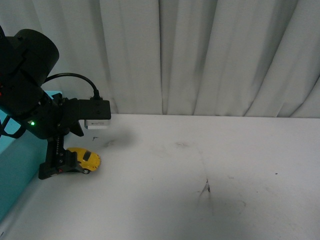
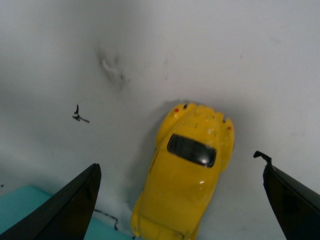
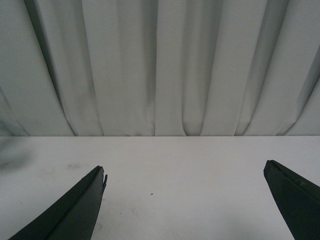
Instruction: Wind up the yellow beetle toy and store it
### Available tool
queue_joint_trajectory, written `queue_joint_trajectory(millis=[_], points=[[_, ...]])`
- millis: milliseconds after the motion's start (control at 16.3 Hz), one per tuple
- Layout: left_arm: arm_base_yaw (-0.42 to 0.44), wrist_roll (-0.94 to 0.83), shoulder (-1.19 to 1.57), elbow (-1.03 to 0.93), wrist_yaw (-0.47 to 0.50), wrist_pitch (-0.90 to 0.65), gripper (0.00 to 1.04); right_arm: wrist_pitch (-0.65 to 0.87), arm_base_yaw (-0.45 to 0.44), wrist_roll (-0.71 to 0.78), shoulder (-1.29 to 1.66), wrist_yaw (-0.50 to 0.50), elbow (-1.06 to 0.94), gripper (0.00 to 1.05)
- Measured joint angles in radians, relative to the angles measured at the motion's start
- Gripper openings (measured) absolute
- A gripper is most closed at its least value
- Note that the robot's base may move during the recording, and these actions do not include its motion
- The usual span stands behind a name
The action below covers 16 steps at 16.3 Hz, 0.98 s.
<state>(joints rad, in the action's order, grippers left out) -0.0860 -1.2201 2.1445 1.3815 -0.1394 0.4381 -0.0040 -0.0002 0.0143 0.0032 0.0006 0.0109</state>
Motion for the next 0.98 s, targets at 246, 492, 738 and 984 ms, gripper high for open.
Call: queue_joint_trajectory(millis=[246, 492, 738, 984], points=[[0.019, -0.111, 0.049, 0.031, 0.058, 0.045, 0.98, 0.000, 0.000, 0.000, 0.000, 0.000, 0.000, 0.98], [0.013, -0.129, 0.054, 0.042, 0.070, 0.050, 0.59, 0.000, 0.000, 0.000, 0.000, 0.000, 0.000, 0.98], [0.009, -0.138, 0.058, 0.050, 0.077, 0.063, 0.38, 0.000, 0.000, 0.000, 0.000, 0.000, 0.000, 0.98], [0.003, -0.105, 0.046, 0.050, 0.050, 0.121, 0.37, 0.000, 0.000, 0.000, 0.000, 0.000, 0.000, 0.98]])
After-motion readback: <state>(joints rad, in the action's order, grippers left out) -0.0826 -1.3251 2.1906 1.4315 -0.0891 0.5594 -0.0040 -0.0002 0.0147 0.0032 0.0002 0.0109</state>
